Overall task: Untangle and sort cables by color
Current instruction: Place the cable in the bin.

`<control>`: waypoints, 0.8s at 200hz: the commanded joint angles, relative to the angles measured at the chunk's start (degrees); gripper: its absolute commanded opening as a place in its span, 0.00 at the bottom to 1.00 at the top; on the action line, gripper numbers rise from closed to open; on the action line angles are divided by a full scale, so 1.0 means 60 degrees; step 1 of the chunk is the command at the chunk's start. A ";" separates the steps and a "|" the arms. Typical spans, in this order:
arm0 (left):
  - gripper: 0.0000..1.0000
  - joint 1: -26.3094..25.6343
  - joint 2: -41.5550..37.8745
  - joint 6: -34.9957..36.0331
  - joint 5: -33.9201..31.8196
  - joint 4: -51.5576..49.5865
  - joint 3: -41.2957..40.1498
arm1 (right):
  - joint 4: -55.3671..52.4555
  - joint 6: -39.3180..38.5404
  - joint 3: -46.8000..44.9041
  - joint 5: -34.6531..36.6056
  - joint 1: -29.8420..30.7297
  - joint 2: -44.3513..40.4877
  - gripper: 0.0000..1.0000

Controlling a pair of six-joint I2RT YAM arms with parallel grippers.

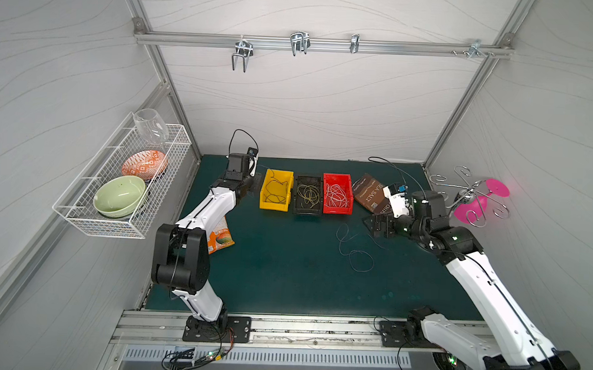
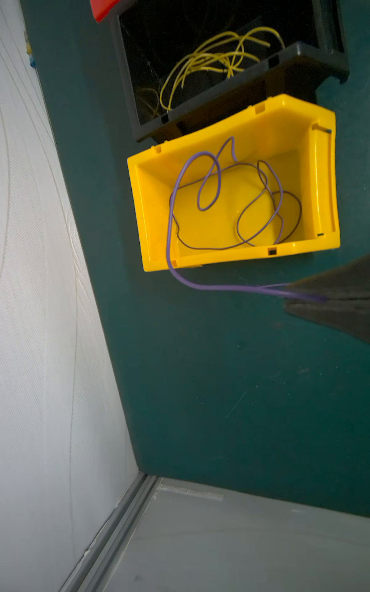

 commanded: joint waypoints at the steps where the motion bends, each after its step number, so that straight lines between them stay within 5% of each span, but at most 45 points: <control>1: 0.00 0.0046 0.0136 0.0808 -0.0746 -0.0145 0.0616 | 0.0094 -0.0079 -0.0066 -0.0058 -0.0099 -0.0027 0.99; 160: 0.00 -0.1602 0.2460 0.4202 -0.2112 -0.0624 0.2924 | 0.0374 -0.0048 -0.0435 -0.0422 -0.0557 -0.0070 0.99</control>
